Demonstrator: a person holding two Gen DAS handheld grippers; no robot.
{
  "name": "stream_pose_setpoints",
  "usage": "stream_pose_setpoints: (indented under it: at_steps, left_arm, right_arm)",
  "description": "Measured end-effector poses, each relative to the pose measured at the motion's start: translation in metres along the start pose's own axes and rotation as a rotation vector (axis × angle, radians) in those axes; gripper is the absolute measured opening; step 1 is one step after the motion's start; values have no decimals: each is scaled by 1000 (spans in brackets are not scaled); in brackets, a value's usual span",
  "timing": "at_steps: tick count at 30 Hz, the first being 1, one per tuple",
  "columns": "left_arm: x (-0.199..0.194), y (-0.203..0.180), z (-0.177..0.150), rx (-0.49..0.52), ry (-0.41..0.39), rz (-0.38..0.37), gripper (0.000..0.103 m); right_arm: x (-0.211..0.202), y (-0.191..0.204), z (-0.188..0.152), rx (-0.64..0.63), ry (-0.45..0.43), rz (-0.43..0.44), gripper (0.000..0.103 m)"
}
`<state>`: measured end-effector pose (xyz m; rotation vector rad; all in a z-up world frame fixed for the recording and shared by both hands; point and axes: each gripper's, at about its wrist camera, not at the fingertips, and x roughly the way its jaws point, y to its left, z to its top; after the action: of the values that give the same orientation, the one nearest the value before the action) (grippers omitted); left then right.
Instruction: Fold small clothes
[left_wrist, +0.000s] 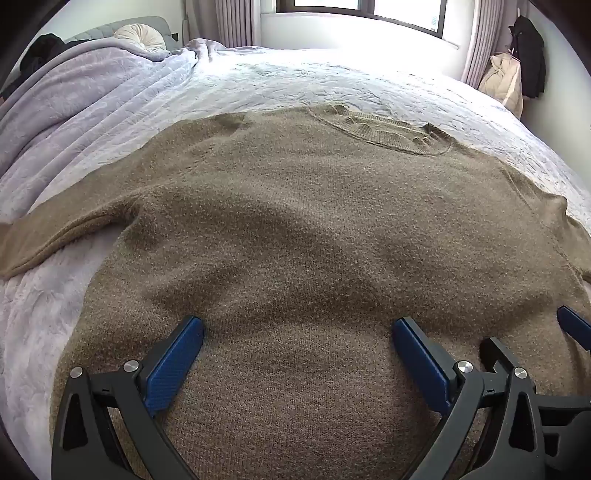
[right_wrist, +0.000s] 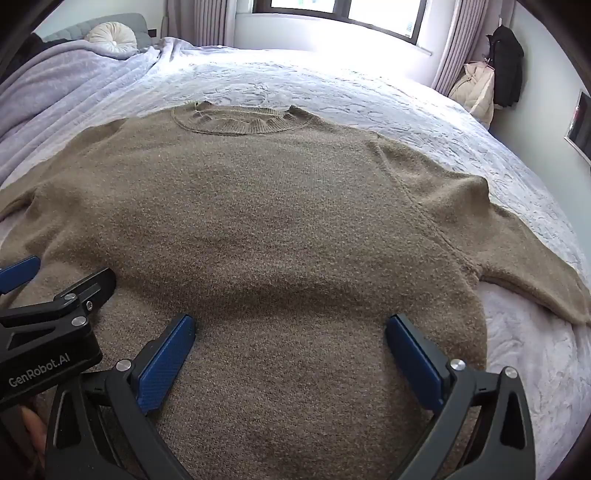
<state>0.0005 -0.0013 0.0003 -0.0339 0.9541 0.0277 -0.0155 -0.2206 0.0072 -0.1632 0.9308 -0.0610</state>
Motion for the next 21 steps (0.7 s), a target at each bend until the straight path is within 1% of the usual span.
stream_pose_setpoints:
  at_steps: [5,7,9,16,17,21]
  left_arm:
    - [2,-1,1,5,6,15,103]
    - [3,-2,2,10,6,26,103]
    - [2,-2,1,4,9,16,103]
    - [2,-5,-1,-1,5,20,103]
    - [1,-6,-2,7,16,29,103]
    - [2,-6,-2,6,22,28,103]
  right_arm:
    - [-1,-3,-3,-3,0,-3,103]
    - [3,-4,2,-3,8,-3,103]
    - [1,-5,0,-5,8,-5,103]
    - [3,-3,1,-5,6,-4,103]
    - [2,1,-1,-14,6,-16,103]
    - [3,1,-1,-13,5,-14,103]
